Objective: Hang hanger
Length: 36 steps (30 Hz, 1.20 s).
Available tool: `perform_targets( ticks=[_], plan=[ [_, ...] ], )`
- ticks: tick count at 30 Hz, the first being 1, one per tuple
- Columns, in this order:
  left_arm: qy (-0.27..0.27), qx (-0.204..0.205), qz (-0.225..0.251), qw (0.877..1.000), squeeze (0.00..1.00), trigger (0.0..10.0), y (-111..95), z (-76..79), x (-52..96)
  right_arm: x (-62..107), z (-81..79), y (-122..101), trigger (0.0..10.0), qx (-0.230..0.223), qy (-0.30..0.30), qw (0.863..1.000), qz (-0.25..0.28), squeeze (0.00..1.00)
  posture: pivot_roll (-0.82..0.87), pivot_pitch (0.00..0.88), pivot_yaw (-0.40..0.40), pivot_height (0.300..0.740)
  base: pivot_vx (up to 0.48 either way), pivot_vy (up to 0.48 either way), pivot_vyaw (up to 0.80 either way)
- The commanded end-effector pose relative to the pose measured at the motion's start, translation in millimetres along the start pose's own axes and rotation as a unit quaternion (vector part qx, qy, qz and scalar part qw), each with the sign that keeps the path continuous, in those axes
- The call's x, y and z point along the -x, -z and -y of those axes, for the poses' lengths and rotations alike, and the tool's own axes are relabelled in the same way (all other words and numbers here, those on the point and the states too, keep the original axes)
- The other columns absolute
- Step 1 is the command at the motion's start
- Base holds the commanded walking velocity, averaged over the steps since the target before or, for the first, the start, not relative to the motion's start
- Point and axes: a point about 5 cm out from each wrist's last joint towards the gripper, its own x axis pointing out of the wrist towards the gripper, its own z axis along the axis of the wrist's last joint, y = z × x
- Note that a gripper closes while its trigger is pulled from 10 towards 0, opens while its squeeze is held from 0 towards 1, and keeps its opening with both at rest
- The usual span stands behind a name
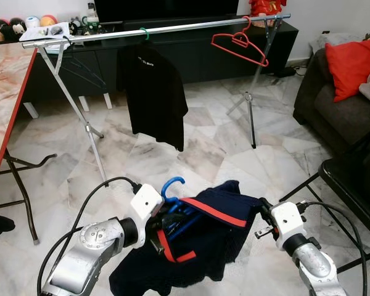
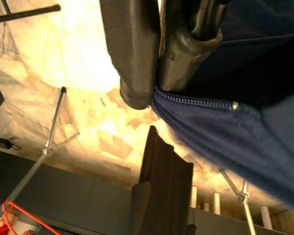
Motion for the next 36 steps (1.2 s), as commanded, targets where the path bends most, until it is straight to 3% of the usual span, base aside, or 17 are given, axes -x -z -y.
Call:
perform_targets(
  ticks=[1,6,9,16,24,25,29,33,36],
  plan=[
    [0.045,-0.022,-0.012,0.999,0.0,10.0,0.1,8.3,5.0,3.2,5.1,3.4,0.0,-0.002,0.016,1.0,-0.01,0.0,0.01,0.139,-0.019,0.74,0.0,0.0,0.0],
    [0.096,-0.054,-0.018,0.994,0.0,10.0,1.8,13.6,17.5,1.6,2.6,3.3,0.0,-0.002,0.013,1.0,-0.011,0.0,0.01,0.14,-0.02,0.74,0.0,0.0,0.0],
    [0.111,-0.04,-0.002,0.993,0.0,10.0,0.6,12.3,25.1,0.9,2.3,2.8,0.0,-0.002,0.012,1.0,-0.012,0.0,0.01,0.14,-0.022,0.74,0.0,0.0,0.0],
    [0.078,-0.054,0.016,0.995,0.0,10.0,-4.4,1.0,27.5,-0.4,5.9,0.3,0.0,0.001,0.026,1.0,-0.008,0.0,0.01,0.141,-0.028,0.74,0.0,0.0,0.0],
    [0.085,-0.031,0.057,0.994,0.0,10.0,-13.3,2.6,26.8,-4.5,0.6,-3.7,0.0,-0.046,0.02,0.999,0.008,0.0,0.0,0.143,-0.029,0.74,0.0,0.0,0.0],
    [0.105,-0.014,0.083,0.991,0.0,10.0,-22.2,3.0,33.8,-6.1,2.9,-6.2,0.0,-0.054,0.024,0.998,0.013,0.0,0.01,0.143,-0.029,0.74,0.0,0.0,0.0],
    [0.138,-0.021,0.078,0.987,0.0,10.0,-24.6,5.7,41.6,-7.7,8.4,-9.4,0.0,-0.065,0.035,0.997,0.019,0.0,0.01,0.143,-0.03,0.74,0.0,0.0,0.0],
    [0.227,-0.05,0.022,0.972,0.0,10.0,-18.0,15.1,60.6,-9.3,14.9,-12.8,0.0,-0.053,0.03,0.998,0.019,0.0,0.01,0.14,-0.033,0.74,0.0,0.0,0.0],
    [0.231,-0.056,0.016,0.971,0.0,10.0,-20.0,9.8,65.5,-10.0,18.0,-14.5,0.0,-0.054,0.029,0.998,0.02,0.0,0.01,0.139,-0.035,0.74,0.0,0.0,0.0]
  ],
)
